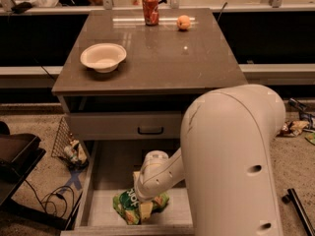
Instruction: Pick green rice chip bag from middle drawer and place on counter
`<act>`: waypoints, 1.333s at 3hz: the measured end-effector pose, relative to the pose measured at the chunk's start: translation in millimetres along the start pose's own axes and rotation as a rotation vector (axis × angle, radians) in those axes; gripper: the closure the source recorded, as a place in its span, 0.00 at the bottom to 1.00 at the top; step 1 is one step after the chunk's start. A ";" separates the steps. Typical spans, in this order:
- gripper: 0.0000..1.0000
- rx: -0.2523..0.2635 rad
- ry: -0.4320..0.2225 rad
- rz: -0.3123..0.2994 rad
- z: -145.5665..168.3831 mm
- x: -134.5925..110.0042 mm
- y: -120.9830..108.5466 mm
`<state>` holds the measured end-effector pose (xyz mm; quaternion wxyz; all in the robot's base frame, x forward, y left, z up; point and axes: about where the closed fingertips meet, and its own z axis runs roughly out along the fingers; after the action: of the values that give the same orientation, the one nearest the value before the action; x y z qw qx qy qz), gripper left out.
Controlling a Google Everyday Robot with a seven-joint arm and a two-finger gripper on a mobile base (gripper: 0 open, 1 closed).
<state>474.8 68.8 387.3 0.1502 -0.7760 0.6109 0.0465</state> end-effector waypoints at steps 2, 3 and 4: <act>0.51 0.001 0.001 0.002 -1.7 -0.3 -0.2; 0.75 -0.001 0.001 0.001 -1.1 -0.5 0.4; 1.00 -0.002 0.001 0.001 -0.4 -0.8 1.1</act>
Offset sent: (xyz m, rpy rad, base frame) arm 0.0005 -0.0004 0.0022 -0.0004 -0.0020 -0.0027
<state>473.5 69.2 387.7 0.1491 -0.7760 0.6111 0.0470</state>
